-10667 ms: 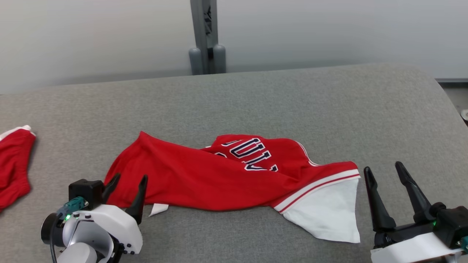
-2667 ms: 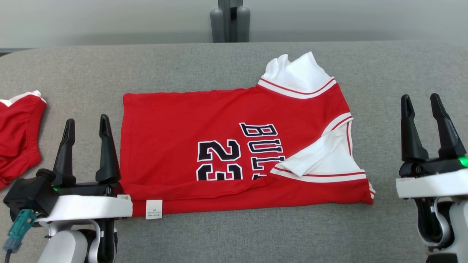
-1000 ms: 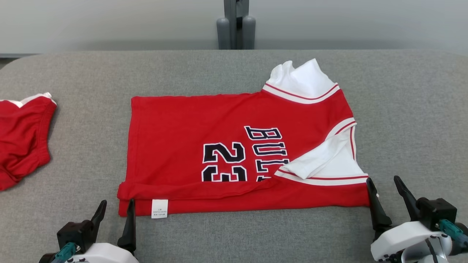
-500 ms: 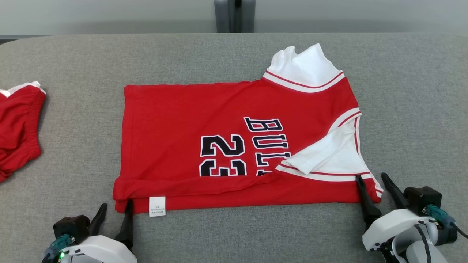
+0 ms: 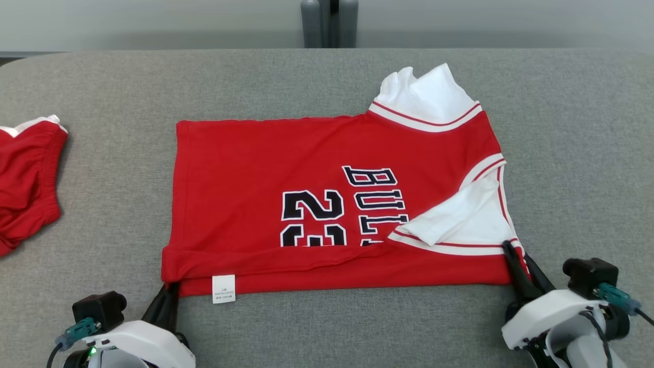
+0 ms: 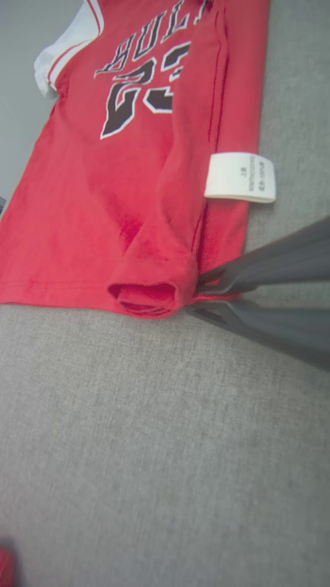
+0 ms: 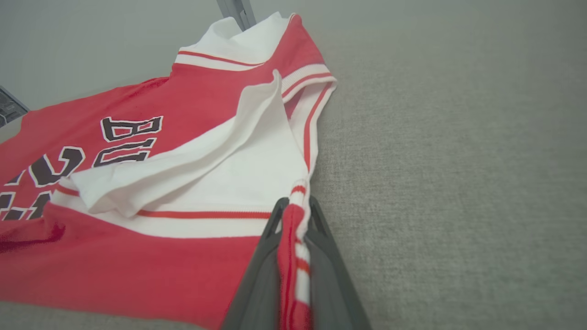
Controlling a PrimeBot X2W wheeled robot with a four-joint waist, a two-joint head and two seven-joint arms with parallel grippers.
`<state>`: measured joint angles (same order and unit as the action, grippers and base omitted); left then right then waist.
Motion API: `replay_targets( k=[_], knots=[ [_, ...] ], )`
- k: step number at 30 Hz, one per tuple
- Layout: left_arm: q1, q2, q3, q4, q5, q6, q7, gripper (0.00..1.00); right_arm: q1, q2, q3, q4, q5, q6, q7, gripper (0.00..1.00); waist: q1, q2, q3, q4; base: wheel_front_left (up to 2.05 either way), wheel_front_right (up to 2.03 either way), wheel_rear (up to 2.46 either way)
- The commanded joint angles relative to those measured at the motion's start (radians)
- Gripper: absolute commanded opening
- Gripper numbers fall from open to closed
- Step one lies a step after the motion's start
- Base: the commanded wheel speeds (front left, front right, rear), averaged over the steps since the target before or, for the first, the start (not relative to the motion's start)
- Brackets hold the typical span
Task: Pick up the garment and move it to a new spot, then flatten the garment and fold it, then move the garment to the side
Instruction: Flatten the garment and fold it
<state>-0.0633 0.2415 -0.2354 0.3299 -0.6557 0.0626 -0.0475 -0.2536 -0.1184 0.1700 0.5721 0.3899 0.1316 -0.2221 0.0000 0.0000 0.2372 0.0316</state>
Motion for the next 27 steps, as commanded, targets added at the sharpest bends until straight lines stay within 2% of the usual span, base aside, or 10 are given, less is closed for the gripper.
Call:
replay_targets(
  k=[1,7,10,13,14,15,16,17,23,27],
  knots=[
    [0.023,0.019,0.008,-0.042,-0.012,0.007,0.021,0.00,0.037,-0.023,0.000,-0.039,0.025,-0.001,0.016,0.00,0.0000,0.0000,-0.012,0.006,0.00,0.00,0.00],
    [0.123,0.084,0.017,-0.226,-0.015,0.069,0.134,0.00,0.185,-0.068,-0.041,-0.217,0.051,-0.001,0.104,0.00,0.0000,0.0000,-0.035,0.009,0.00,0.00,0.00],
    [0.181,0.103,0.024,-0.314,-0.023,0.105,0.180,0.00,0.262,-0.056,-0.076,-0.305,0.039,-0.001,0.154,0.00,0.0000,0.0000,-0.039,0.003,0.00,0.00,0.00],
    [0.219,0.112,0.032,-0.358,-0.037,0.122,0.204,0.00,0.314,-0.026,-0.108,-0.363,0.024,-0.001,0.192,0.00,0.0000,0.0000,-0.040,-0.003,0.00,0.00,0.00],
    [0.220,0.107,0.035,-0.368,-0.042,0.126,0.202,0.00,0.320,-0.020,-0.115,-0.375,0.017,-0.001,0.201,0.03,0.0000,0.0000,-0.040,-0.005,0.00,0.00,0.00],
    [0.220,0.099,0.038,-0.369,-0.048,0.130,0.198,0.00,0.324,-0.014,-0.120,-0.383,0.011,-0.001,0.207,0.45,0.0000,0.0000,-0.040,-0.006,0.00,0.00,0.00],
    [0.222,0.097,0.039,-0.360,-0.042,0.138,0.197,0.55,0.325,-0.010,-0.122,-0.386,0.003,-0.001,0.213,1.00,0.0000,0.0000,-0.043,-0.008,0.00,0.00,0.00],
    [0.220,0.092,0.043,-0.355,-0.041,0.143,0.186,1.00,0.325,-0.006,-0.125,-0.389,-0.006,-0.001,0.213,1.00,0.0000,0.0000,-0.046,-0.011,0.00,0.00,0.00],
    [0.189,0.073,0.072,-0.339,-0.019,0.172,0.118,1.00,0.304,0.011,-0.184,-0.421,-0.038,-0.001,0.183,1.00,0.0000,0.0000,-0.060,-0.017,0.00,0.00,0.00],
    [0.129,0.057,0.098,-0.363,0.015,0.197,0.028,1.00,0.260,0.012,-0.216,-0.482,-0.057,-0.001,0.142,1.00,0.0000,0.0000,-0.068,-0.021,0.00,0.00,0.00]
  ],
)
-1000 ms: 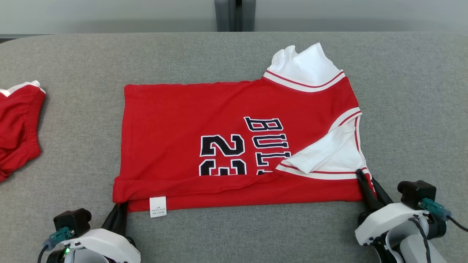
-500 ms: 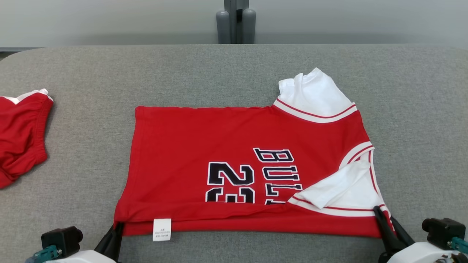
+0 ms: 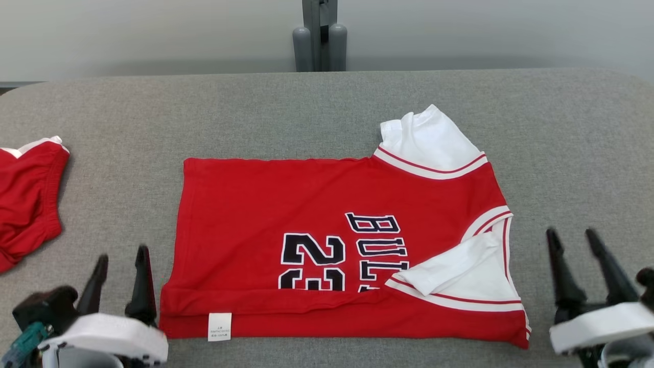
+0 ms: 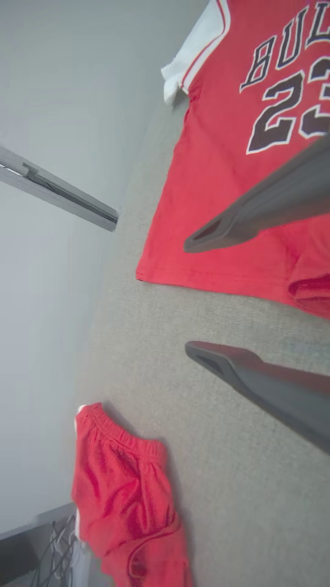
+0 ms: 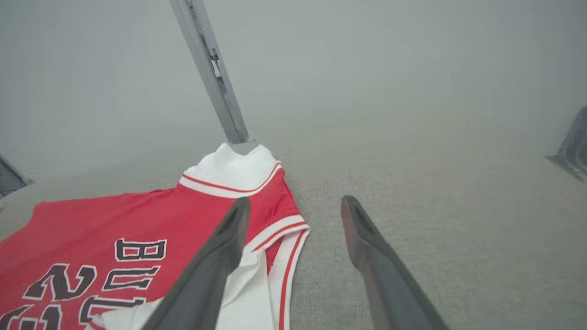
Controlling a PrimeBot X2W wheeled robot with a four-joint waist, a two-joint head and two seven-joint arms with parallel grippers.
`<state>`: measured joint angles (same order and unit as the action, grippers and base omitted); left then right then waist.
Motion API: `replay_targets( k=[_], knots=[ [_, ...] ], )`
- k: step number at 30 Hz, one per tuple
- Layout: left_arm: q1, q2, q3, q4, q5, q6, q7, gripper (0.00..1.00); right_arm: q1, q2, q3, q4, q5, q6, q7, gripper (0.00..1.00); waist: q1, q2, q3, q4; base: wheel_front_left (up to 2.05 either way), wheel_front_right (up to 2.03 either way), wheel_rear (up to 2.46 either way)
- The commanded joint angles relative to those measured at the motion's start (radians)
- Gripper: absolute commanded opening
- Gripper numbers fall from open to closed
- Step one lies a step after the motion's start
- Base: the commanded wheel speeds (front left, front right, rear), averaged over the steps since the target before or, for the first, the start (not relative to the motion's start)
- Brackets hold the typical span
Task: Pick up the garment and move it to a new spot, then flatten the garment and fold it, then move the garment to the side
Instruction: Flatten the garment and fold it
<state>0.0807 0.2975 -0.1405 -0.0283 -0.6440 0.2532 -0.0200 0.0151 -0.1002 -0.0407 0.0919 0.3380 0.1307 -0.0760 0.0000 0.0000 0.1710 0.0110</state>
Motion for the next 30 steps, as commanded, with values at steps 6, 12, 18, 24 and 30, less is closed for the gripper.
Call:
replay_targets(
  k=[6,12,18,24,30],
  knots=[
    [-0.147,0.017,-0.041,-0.028,0.117,0.015,-0.074,1.00,-0.089,0.011,-0.030,-0.110,-0.062,0.000,-0.073,1.00,0.0000,0.0000,-0.021,-0.003,0.00,0.00,0.00],
    [-0.242,0.017,-0.086,0.001,0.201,-0.001,-0.154,1.00,-0.129,0.023,0.012,-0.160,-0.121,0.000,-0.090,1.00,0.0000,0.0000,-0.038,-0.007,0.00,0.00,0.00],
    [-0.246,0.014,-0.137,0.054,0.251,-0.010,-0.181,1.00,-0.059,0.038,0.013,-0.167,-0.171,0.000,-0.071,1.00,0.0000,0.0000,-0.064,0.018,0.00,0.00,0.00],
    [-0.215,-0.005,-0.134,0.088,0.236,-0.002,-0.205,1.00,0.012,0.047,-0.007,-0.201,-0.167,0.000,-0.056,1.00,0.0000,0.0000,-0.067,0.019,0.00,0.00,0.00],
    [-0.217,0.001,-0.132,0.096,0.231,-0.002,-0.204,1.00,0.024,0.048,-0.007,-0.209,-0.152,0.000,-0.049,1.00,0.0000,0.0000,-0.069,0.014,0.00,0.00,0.00]
  ],
)
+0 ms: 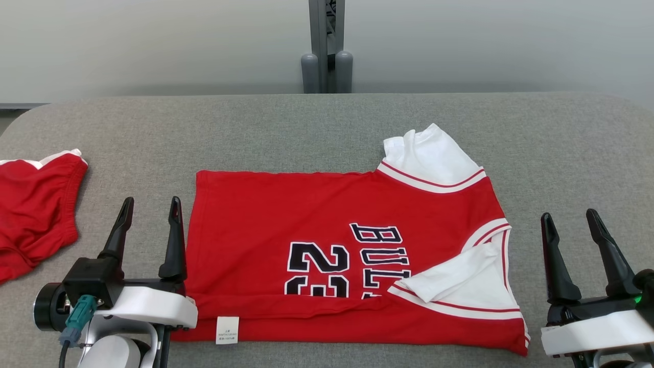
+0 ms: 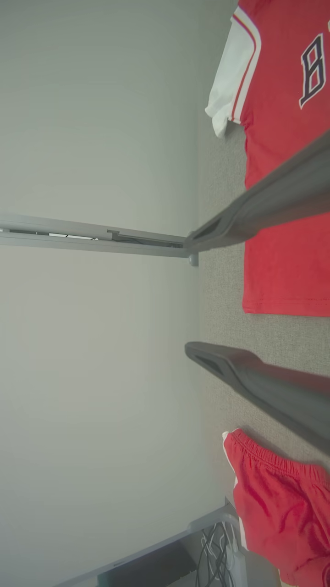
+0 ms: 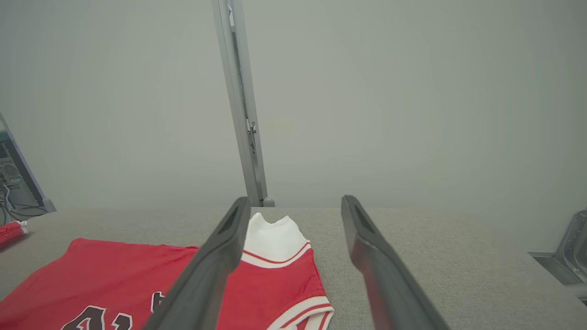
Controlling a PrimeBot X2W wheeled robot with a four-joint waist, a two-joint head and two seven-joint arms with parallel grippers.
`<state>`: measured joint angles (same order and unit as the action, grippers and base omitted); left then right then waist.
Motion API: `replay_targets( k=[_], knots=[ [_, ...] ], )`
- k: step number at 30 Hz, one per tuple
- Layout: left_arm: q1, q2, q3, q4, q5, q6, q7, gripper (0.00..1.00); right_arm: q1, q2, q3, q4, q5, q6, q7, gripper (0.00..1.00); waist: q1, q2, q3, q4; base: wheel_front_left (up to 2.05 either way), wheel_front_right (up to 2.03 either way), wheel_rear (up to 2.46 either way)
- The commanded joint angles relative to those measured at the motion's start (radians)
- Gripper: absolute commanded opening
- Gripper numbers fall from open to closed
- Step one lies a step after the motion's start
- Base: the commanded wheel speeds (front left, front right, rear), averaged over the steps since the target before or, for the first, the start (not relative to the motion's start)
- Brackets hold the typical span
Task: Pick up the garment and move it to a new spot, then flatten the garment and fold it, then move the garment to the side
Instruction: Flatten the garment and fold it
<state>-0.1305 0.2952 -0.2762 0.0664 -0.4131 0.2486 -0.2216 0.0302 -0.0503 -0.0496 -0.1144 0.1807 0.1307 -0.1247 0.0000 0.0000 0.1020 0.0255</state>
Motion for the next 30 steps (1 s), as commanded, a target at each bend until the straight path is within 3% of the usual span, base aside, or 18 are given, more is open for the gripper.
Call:
replay_targets(
  k=[1,13,21,30],
  knots=[
    [-0.009,0.003,0.003,-0.001,0.000,0.002,-0.001,1.00,0.009,-0.002,0.003,-0.003,0.009,0.000,-0.001,1.00,0.0000,0.0000,-0.001,-0.001,0.00,0.00,0.00],
    [-0.151,0.028,0.001,0.056,-0.027,-0.043,0.071,1.00,-0.012,-0.003,0.030,0.001,0.032,0.000,0.002,1.00,0.0000,0.0000,0.024,-0.044,0.00,0.00,0.00],
    [-0.343,0.056,-0.003,0.313,-0.116,-0.157,0.242,1.00,-0.037,-0.002,0.053,0.031,0.047,0.000,-0.001,1.00,0.0000,0.0000,0.117,-0.124,0.00,0.00,0.00],
    [-0.464,0.081,0.009,0.573,-0.185,-0.235,0.351,1.00,-0.092,-0.002,0.090,0.074,0.066,0.000,-0.047,1.00,0.0000,0.0000,0.224,-0.171,0.00,0.00,0.00]
  ],
)
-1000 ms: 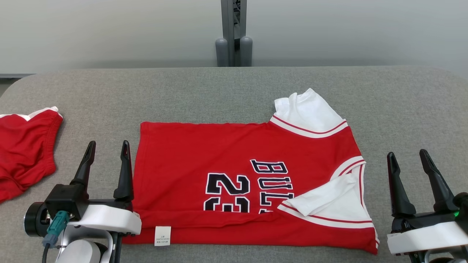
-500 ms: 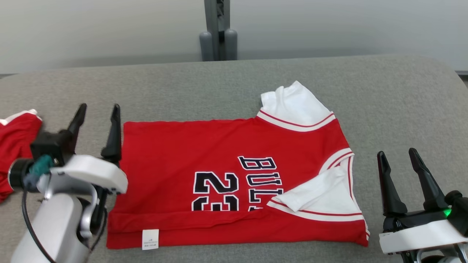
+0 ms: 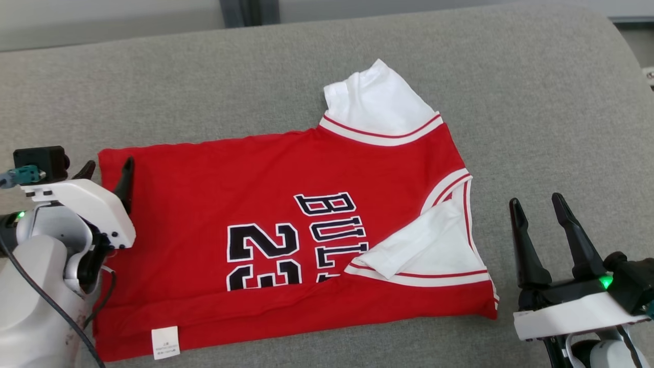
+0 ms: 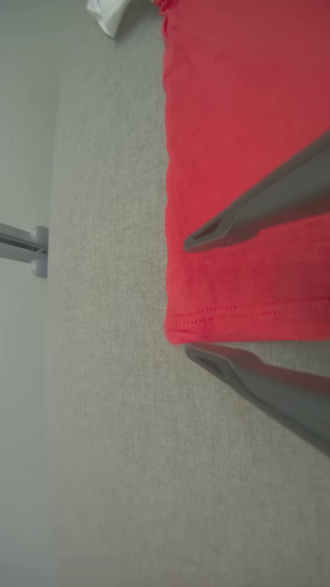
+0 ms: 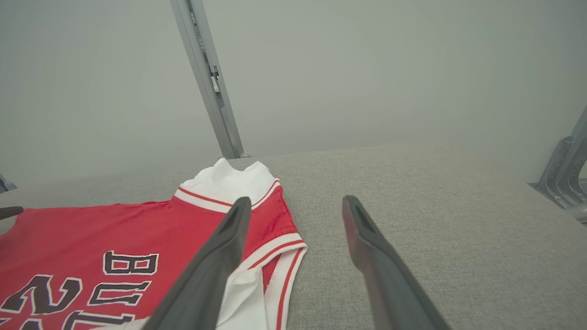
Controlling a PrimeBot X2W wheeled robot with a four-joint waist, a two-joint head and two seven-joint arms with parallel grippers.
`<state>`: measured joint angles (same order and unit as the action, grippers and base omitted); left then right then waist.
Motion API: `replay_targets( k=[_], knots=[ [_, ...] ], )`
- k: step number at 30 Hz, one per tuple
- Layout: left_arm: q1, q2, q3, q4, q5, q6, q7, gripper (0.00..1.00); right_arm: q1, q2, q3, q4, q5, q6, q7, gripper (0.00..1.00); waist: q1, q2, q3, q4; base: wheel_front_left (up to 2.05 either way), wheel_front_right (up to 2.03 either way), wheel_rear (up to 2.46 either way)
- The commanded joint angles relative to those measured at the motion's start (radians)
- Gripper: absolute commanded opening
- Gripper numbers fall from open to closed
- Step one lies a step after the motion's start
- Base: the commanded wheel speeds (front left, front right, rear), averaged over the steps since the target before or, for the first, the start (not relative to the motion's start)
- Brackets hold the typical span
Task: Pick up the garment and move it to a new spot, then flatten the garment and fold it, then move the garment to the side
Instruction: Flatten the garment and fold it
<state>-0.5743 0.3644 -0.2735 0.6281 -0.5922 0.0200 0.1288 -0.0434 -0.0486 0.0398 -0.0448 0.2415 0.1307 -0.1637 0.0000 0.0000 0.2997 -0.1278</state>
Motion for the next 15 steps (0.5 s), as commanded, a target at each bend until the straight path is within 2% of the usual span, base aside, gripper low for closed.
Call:
replay_targets(
  k=[1,8,9,10,11,15],
  knots=[
    [-0.029,0.015,0.007,0.029,-0.008,-0.014,0.000,1.00,-0.023,-0.004,0.003,0.010,0.005,0.000,-0.013,1.00,0.0000,0.0000,0.033,-0.018,0.00,0.00,0.00],
    [-0.075,0.002,0.014,0.118,-0.032,-0.047,-0.023,1.00,-0.078,-0.004,0.005,0.041,0.001,0.000,-0.026,1.00,0.0000,0.0000,0.057,-0.016,0.00,0.00,0.00],
    [-0.081,0.003,0.013,0.124,-0.033,-0.053,-0.027,0.49,-0.092,-0.004,0.001,0.048,0.006,0.000,-0.024,1.00,0.0000,0.0000,0.061,-0.015,0.00,0.00,0.00],
    [-0.088,0.003,0.017,0.130,-0.038,-0.058,-0.037,0.09,-0.113,-0.005,-0.012,0.057,0.001,0.000,-0.021,1.00,0.0000,0.0000,0.066,-0.015,0.00,0.00,0.00],
    [-0.093,0.001,0.017,0.139,-0.038,-0.062,-0.043,0.00,-0.140,-0.005,-0.019,0.067,0.005,0.000,-0.026,1.00,0.0000,0.0000,0.068,-0.015,0.00,0.00,0.00],
    [-0.122,-0.011,0.008,0.158,-0.029,-0.063,-0.069,0.00,-0.283,-0.021,-0.051,0.154,0.036,0.000,-0.021,1.00,0.0000,0.0000,0.079,-0.002,0.00,0.00,0.00]
  ],
)
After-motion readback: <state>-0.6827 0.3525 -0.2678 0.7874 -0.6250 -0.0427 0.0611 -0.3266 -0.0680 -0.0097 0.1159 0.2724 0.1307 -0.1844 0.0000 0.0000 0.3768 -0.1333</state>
